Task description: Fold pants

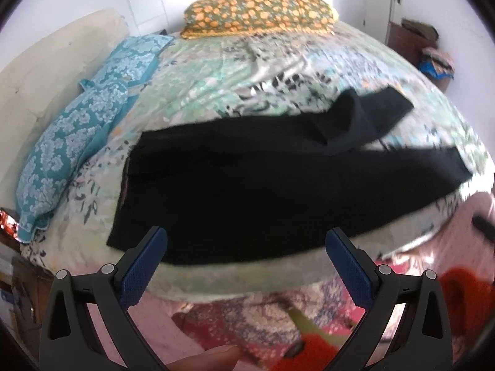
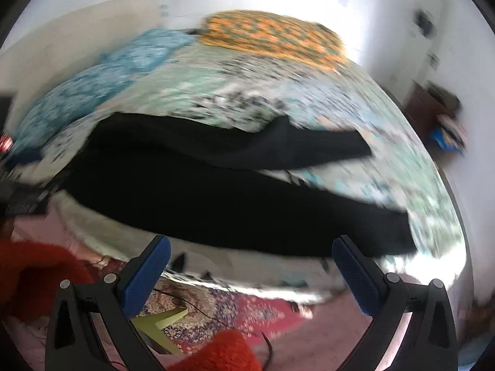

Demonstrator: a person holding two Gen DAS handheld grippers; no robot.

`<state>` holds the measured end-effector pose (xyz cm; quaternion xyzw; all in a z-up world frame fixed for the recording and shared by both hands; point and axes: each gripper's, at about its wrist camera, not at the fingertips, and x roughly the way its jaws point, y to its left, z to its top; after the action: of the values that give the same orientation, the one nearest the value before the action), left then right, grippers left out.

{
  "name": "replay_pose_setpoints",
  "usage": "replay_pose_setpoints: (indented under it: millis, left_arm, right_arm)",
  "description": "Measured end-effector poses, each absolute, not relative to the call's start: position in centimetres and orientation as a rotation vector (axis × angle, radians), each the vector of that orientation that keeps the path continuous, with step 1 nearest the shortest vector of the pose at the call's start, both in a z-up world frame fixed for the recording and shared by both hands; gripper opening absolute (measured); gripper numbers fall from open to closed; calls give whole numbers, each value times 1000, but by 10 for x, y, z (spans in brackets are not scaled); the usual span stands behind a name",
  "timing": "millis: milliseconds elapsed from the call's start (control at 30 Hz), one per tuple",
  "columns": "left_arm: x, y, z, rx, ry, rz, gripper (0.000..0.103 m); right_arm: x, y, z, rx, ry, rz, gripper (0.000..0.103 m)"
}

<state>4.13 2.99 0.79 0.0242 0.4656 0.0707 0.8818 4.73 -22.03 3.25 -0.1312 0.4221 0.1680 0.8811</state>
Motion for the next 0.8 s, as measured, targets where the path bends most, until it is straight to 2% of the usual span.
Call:
replay_pose_setpoints:
  millis: [200,433,500,567,800]
  left_arm:
    - [57,36,24,-7,905,148,102]
    - [72,60,23,-26,893,214,102]
    - [79,68,21,-36,897,235,102]
    - [85,75,18,-33,902,259,102]
    - [100,92,-3,-34,947,328,102]
  right_arm:
    - [58,-187,49,-243,778,520,103]
    - [79,-199,74,-213,575,585,103]
    - [97,-207,71,-197,606,616,103]
    - [134,-229,57,-157,720,619,103]
    - [274,-332,45,-103,787,462,103]
